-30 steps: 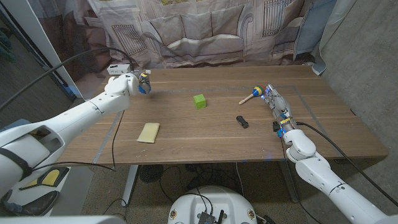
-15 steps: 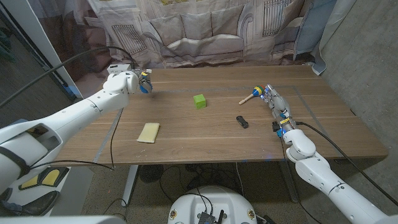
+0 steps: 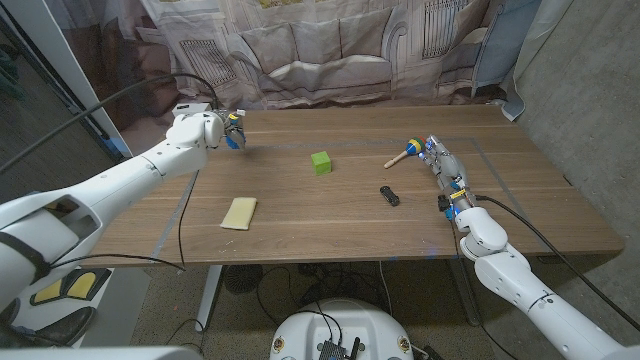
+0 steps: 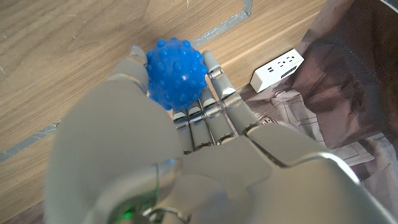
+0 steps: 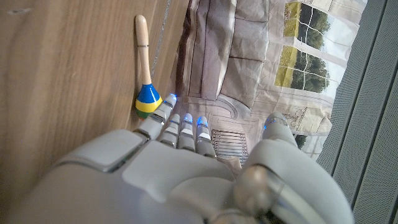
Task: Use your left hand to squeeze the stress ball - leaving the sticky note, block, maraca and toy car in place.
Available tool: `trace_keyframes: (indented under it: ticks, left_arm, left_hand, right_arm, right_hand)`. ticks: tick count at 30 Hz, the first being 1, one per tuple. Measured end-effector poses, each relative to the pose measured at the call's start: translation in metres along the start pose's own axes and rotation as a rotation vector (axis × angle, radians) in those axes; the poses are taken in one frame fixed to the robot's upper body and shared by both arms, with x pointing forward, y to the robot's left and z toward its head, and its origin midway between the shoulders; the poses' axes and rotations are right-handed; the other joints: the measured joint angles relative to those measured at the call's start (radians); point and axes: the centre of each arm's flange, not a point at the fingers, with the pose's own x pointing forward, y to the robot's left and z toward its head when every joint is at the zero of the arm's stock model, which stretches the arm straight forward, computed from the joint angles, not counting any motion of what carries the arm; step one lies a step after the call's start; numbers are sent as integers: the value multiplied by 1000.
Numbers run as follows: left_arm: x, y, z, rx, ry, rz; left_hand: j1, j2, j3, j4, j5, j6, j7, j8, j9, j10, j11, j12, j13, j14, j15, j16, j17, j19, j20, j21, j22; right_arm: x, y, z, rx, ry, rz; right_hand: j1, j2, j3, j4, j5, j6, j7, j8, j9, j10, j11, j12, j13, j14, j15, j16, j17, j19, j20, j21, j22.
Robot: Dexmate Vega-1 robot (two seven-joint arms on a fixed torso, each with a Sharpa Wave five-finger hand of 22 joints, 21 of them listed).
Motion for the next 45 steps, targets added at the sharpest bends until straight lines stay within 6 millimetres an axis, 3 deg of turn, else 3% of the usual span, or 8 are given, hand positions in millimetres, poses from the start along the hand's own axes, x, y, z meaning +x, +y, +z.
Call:
trace_keyframes:
  ticks: [13, 26, 37, 45]
  left_arm:
    - [0, 1, 0, -1, 1, -6]
    - [1, 0, -1, -11, 3, 0]
    - [1, -2, 0, -20, 2, 15]
    - [-1, -2, 1, -26, -6, 44]
  left_hand:
    - [5, 5, -1, -1, 0, -8, -3, 0, 0, 0, 0, 0, 0, -7, 7, 0, -2, -5, 5, 0, 0]
    - [57, 56, 40, -43, 5, 0, -2, 13, -5, 12, -4, 16, 3, 8, -7, 4, -17, 7, 0, 0, 0]
    - [93, 70, 58, -64, 5, 13, -5, 20, -5, 27, -9, 23, 8, 23, 0, 12, -22, 27, 2, 5, 1]
    - [100, 62, 73, -81, 13, 58, -24, 40, -2, 65, -22, 43, 15, 62, 0, 26, -27, 63, -9, 24, 3]
  right_arm:
    - [-2, -2, -2, 6, 1, -8]
    - [-2, -3, -3, 8, 2, -12]
    - [-1, -3, -3, 8, 2, -15]
    - [-2, -3, -2, 8, 1, -16]
  right_hand:
    - [0, 0, 0, 0, 0, 0, 0, 0, 0, 0, 0, 0, 0, 0, 0, 0, 0, 0, 0, 0, 0]
    - [0, 0, 0, 0, 0, 0, 0, 0, 0, 0, 0, 0, 0, 0, 0, 0, 0, 0, 0, 0, 0]
    - [0, 0, 0, 0, 0, 0, 0, 0, 0, 0, 0, 0, 0, 0, 0, 0, 0, -4, 4, 0, 0]
    - [0, 0, 0, 0, 0, 0, 0, 0, 0, 0, 0, 0, 0, 0, 0, 0, 0, -4, 4, 0, 0]
